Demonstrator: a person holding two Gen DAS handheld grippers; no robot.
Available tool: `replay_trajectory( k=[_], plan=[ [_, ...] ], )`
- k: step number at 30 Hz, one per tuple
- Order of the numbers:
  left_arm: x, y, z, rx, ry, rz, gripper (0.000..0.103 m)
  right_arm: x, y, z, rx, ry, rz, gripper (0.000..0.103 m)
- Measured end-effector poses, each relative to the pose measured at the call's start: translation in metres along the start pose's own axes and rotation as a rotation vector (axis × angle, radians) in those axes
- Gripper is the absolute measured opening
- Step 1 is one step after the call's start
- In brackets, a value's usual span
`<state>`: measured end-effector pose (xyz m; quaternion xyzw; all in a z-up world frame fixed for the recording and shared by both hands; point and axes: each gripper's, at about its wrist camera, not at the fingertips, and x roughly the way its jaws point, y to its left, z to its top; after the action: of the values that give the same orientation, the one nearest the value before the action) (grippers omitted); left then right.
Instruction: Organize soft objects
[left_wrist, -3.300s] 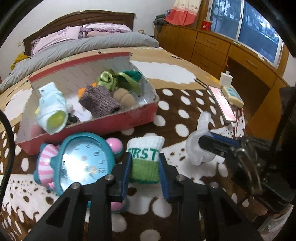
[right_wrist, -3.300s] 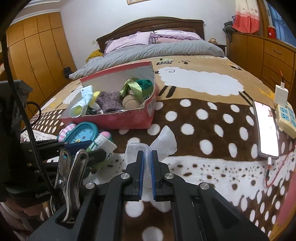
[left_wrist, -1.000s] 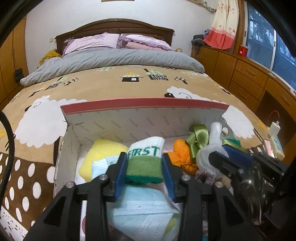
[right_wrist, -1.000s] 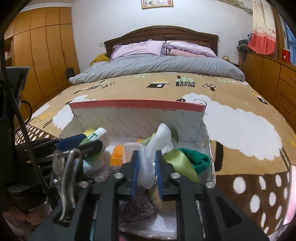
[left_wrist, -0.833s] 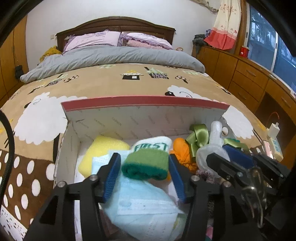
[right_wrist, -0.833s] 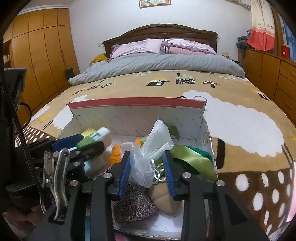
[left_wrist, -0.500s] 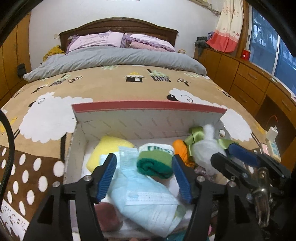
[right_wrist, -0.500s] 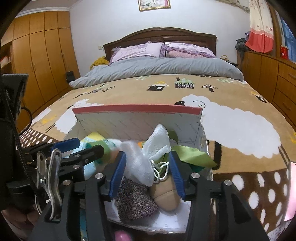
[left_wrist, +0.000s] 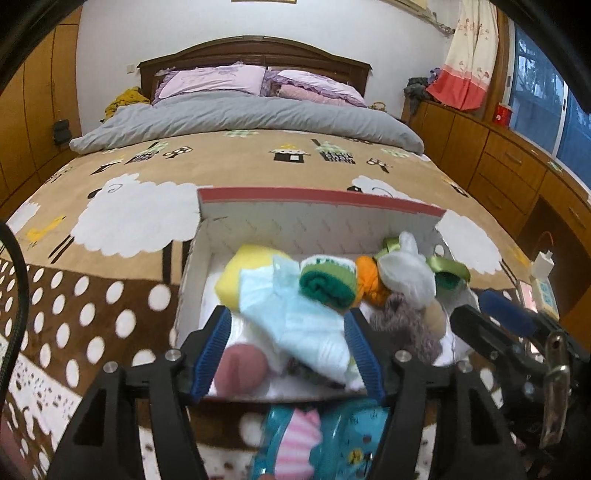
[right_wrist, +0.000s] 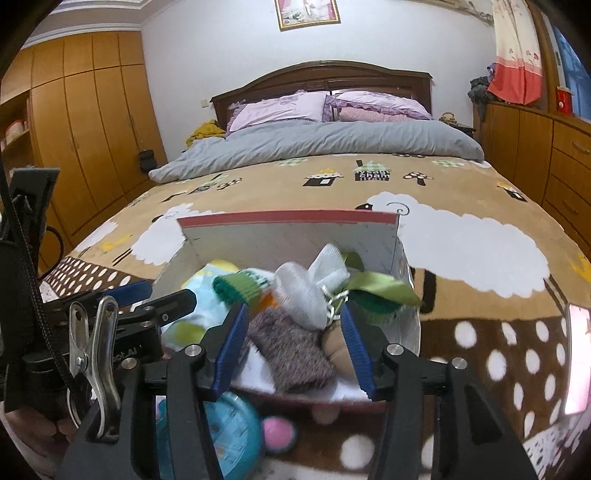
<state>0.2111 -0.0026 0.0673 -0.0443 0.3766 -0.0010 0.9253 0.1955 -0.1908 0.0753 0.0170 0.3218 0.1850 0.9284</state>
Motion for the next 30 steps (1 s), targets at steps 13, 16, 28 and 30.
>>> replay_trajectory(
  k=[13, 16, 28, 30],
  plan=[
    [-0.044, 0.004, -0.043, -0.018, 0.010, 0.014, 0.067, -0.040, 0.010, -0.041, 0.042, 0.039, -0.023, 0.053],
    [-0.046, 0.005, -0.054, -0.011, 0.025, 0.018, 0.067, -0.046, 0.013, -0.053, 0.043, 0.050, -0.031, 0.053],
    [-0.042, 0.006, -0.095, 0.010, 0.094, 0.023, 0.067, -0.048, 0.014, -0.094, 0.083, 0.113, -0.065, 0.053],
    [-0.041, 0.006, -0.097, 0.011, 0.089, 0.023, 0.067, -0.047, 0.015, -0.095, 0.083, 0.112, -0.072, 0.053]
  ],
)
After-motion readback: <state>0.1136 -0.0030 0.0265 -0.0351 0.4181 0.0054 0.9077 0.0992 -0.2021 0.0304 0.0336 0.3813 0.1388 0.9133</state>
